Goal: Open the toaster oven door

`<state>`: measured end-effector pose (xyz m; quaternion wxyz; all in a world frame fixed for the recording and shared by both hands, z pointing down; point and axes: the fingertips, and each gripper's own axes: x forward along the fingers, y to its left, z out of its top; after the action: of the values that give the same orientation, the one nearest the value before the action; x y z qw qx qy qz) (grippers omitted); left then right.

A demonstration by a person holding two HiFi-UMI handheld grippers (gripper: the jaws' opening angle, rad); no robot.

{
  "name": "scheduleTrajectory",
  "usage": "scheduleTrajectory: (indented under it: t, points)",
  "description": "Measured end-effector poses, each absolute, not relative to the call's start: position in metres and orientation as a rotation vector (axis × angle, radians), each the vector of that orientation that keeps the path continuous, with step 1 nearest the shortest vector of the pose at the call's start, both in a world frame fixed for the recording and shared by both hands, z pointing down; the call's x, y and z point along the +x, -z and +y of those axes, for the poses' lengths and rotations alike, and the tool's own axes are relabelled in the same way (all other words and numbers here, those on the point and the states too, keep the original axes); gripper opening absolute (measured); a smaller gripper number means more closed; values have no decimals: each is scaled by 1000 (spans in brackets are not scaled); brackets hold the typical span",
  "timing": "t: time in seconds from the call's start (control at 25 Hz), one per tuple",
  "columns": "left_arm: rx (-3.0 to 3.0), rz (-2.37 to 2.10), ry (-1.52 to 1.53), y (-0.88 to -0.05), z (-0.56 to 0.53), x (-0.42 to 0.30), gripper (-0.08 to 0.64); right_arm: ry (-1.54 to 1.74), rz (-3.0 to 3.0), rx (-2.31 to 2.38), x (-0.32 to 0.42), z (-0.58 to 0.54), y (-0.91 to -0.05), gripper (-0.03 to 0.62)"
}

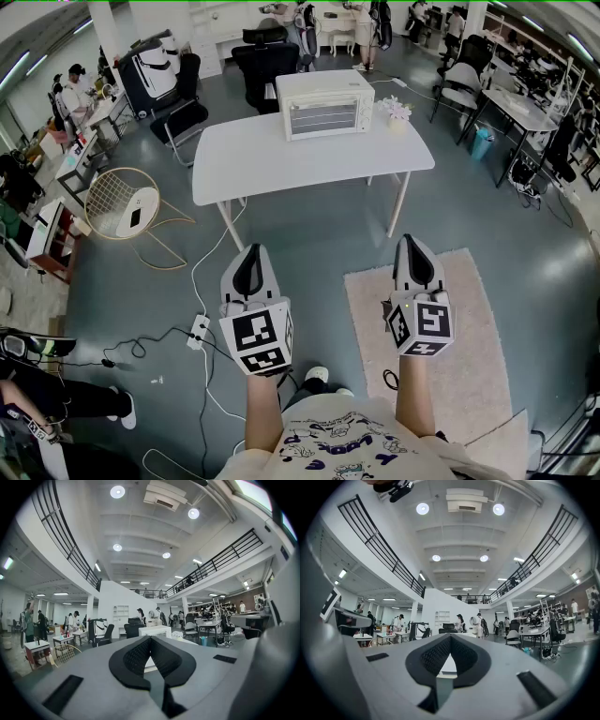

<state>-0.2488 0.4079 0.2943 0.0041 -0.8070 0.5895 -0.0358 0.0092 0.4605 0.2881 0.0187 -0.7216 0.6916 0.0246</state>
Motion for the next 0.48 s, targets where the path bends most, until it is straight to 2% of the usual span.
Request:
scheduleTrajectory:
  t: [0.48]
  points:
    - [-2525, 1857, 117, -297, 406, -247, 5, -67, 2159, -2238, 13, 457, -292, -5]
